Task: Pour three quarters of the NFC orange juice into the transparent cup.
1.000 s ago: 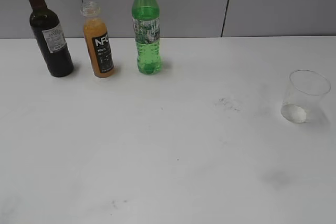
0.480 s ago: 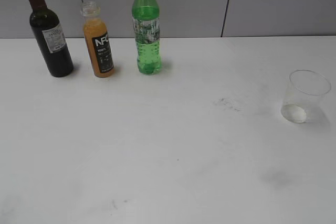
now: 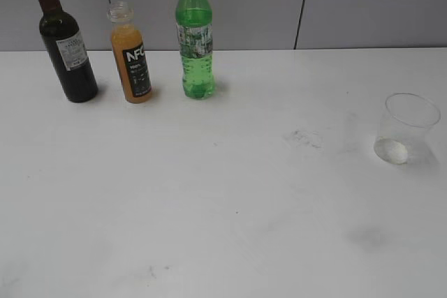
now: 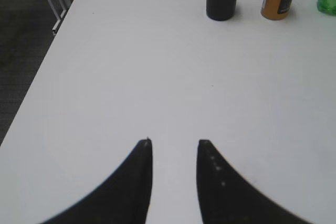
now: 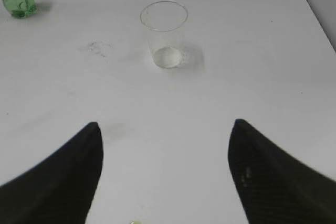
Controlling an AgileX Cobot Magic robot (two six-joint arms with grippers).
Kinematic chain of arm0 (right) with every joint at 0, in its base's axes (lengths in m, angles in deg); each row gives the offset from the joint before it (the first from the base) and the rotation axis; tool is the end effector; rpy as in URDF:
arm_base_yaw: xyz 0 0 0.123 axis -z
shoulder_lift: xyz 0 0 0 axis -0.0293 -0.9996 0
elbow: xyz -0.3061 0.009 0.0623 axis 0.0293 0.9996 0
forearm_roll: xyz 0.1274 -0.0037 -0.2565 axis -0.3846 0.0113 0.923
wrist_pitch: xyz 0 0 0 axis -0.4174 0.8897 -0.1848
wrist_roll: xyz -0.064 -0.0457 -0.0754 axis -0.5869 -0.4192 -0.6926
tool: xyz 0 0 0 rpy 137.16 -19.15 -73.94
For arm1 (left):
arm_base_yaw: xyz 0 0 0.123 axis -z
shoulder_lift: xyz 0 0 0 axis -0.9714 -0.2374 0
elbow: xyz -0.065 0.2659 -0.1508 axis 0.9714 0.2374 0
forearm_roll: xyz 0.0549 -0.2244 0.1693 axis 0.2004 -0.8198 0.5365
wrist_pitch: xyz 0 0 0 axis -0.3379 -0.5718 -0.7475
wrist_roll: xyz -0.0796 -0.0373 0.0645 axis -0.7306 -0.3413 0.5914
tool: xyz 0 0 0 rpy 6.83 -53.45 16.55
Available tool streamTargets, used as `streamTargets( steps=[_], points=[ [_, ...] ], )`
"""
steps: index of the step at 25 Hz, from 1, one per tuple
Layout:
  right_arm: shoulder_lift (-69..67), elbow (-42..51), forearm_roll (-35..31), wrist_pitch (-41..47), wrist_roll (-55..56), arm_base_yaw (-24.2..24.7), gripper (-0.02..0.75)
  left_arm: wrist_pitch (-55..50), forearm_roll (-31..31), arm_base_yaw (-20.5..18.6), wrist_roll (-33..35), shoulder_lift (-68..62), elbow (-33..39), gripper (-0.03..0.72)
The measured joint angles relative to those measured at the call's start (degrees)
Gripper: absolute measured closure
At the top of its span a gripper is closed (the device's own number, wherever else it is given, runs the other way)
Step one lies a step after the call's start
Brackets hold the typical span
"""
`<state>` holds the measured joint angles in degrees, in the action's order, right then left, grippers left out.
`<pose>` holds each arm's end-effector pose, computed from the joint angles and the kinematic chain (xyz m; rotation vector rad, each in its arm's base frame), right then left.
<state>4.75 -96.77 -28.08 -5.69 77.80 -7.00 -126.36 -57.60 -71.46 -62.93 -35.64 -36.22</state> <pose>0.0139 0.0003 0.2890 -0.0930 2.0128 0.0461 0.0137 0.0070 0.2770 0.0822 2.0922 0.0496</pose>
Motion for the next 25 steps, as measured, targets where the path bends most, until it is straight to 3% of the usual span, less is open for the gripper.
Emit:
streamTargets(
  steps=[6, 15, 25],
  points=[
    [-1.06, -0.95, 0.00, -3.99, -1.20, 0.00, 0.167, 0.00, 0.00, 0.00, 0.00, 0.00, 0.00, 0.451],
    [-14.20, -1.03, -2.00, -22.07, -1.51, 0.00, 0.167, 0.00, 0.04, 0.00, 0.00, 0.00, 0.00, 0.451],
    [-26.57, 5.50, -4.25, -43.65, -1.70, 0.00, 0.167, 0.00, 0.17, 0.00, 0.00, 0.00, 0.00, 0.451]
  ],
)
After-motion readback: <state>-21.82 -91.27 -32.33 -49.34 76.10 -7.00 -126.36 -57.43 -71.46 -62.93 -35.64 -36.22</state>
